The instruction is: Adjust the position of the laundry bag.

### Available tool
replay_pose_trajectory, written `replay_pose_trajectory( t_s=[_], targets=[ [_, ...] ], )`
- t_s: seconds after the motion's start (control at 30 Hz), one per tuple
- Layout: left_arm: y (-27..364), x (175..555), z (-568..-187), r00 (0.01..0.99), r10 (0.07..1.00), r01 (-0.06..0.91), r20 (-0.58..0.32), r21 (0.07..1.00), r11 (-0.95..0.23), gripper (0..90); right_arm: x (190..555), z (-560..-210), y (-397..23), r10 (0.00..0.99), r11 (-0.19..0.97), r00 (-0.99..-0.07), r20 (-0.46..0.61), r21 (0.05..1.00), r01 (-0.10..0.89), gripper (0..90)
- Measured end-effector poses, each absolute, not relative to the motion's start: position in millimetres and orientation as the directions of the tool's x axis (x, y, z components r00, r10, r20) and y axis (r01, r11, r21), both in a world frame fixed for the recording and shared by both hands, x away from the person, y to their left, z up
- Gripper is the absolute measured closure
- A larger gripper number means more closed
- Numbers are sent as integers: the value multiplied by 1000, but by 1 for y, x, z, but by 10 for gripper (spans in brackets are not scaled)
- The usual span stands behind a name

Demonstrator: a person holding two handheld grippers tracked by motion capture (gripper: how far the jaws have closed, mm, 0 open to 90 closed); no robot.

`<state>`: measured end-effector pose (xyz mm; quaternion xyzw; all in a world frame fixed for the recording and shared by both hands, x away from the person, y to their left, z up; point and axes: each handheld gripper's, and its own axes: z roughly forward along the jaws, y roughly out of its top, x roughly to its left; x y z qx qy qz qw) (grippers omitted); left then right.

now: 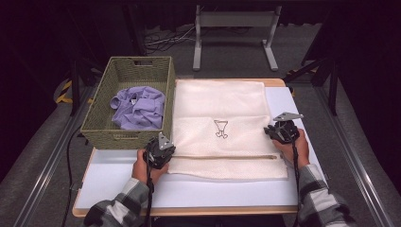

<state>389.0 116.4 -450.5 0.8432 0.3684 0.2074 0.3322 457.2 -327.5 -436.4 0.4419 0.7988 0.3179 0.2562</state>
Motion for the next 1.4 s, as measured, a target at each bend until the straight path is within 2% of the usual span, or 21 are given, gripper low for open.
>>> replay_pose_trajectory(
  t_s=[0.03,0.2,0.3,0.47,0.57,0.63,0.7,0.77,0.8,0.87,0.9,0.97,1.07,1.4],
  targets=[
    [117,388,-450,641,760,475,106,723,-501,842,456,-434,-329,872,401,-472,-130,743,536,727],
    [123,379,-443,673,734,432,94,756,-492,807,447,-426,-333,866,395,-485,-121,759,517,718],
    [123,371,-441,716,691,402,102,748,-528,774,439,-421,-337,859,401,-497,-123,766,502,721],
    [127,365,-447,763,643,409,64,723,-557,657,425,-418,-343,842,407,-531,-92,755,513,733],
    [129,365,-448,755,654,432,43,718,-546,583,418,-422,-341,826,438,-555,-96,729,526,680],
    [129,365,-448,753,656,437,41,714,-546,566,417,-425,-341,831,441,-548,-90,708,551,662],
    [127,364,-449,749,660,438,53,708,-554,572,419,-428,-344,846,421,-528,-76,702,574,665],
    [127,364,-449,747,662,436,62,706,-559,632,420,-430,-346,855,406,-515,-66,703,584,673],
    [127,365,-448,738,670,438,79,700,-564,632,422,-432,-348,859,397,-509,-54,697,597,676],
    [129,367,-448,733,676,441,79,702,-560,765,424,-434,-353,862,367,-506,-13,706,606,735],
    [129,368,-448,733,675,441,79,700,-561,788,424,-434,-354,864,368,-504,-23,712,598,805],
    [128,369,-448,733,675,442,82,697,-564,833,425,-434,-354,861,371,-508,-24,713,596,839],
    [122,370,-448,724,678,431,122,687,-584,854,426,-434,-352,860,381,-508,-42,714,587,860],
    [123,381,-447,711,692,437,127,691,-576,858,433,-435,-345,862,407,-496,-103,724,557,872]
  ],
)
